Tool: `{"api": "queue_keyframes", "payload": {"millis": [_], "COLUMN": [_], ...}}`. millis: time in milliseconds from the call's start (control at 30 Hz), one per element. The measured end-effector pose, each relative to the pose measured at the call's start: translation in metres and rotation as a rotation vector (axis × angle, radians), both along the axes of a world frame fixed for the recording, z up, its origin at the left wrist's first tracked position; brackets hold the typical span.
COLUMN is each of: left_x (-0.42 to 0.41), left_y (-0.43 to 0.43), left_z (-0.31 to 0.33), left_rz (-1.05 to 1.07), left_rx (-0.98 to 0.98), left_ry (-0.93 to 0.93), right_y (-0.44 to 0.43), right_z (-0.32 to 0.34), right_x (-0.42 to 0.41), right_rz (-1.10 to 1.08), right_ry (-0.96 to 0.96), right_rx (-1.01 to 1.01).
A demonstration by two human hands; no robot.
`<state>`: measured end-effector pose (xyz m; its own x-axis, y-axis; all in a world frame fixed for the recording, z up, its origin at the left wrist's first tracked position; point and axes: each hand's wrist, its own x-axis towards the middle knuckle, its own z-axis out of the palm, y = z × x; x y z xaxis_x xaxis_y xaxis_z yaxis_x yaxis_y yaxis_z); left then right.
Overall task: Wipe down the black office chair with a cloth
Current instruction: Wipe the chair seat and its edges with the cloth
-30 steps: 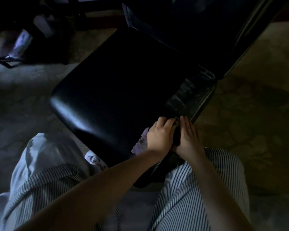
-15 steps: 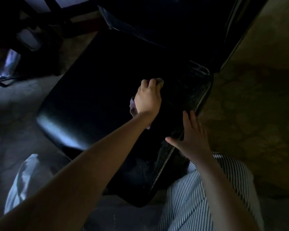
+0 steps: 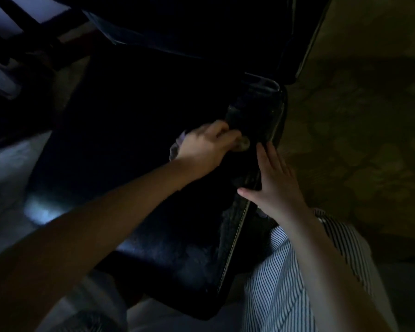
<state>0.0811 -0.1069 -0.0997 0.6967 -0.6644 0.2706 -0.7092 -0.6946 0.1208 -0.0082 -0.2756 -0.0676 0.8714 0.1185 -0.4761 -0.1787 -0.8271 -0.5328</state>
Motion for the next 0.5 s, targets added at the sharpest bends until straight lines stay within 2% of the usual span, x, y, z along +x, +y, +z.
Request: {"api": "queue_keyframes", "payload": {"millis": [167,267,367,500], "left_x": [0.08,0.086,0.067,0.016], "left_y": [-0.021,-0.03,-0.041,-0.045], "left_z": [0.005,0.006,0.007,0.006], "left_rz": [0.41,0.524,0.461,0.175], "left_rx": [-0.049,-0.087,-0.127,-0.125], "left_ry": [0.112,0.122,0.129,0.148], "right_y": [0.0,-0.001,-0.001,-0.005], "right_z": [0.002,0.004,0.006,0.006], "right_x": [-0.001,0.001,0.001,0.002], "right_rz": [-0.009,-0.018,-0.057,-0.159], "right_ry": [0.002,0.015,0.053,0.076], "right_rx": [0.006,0.011,0.058,0.086]}}
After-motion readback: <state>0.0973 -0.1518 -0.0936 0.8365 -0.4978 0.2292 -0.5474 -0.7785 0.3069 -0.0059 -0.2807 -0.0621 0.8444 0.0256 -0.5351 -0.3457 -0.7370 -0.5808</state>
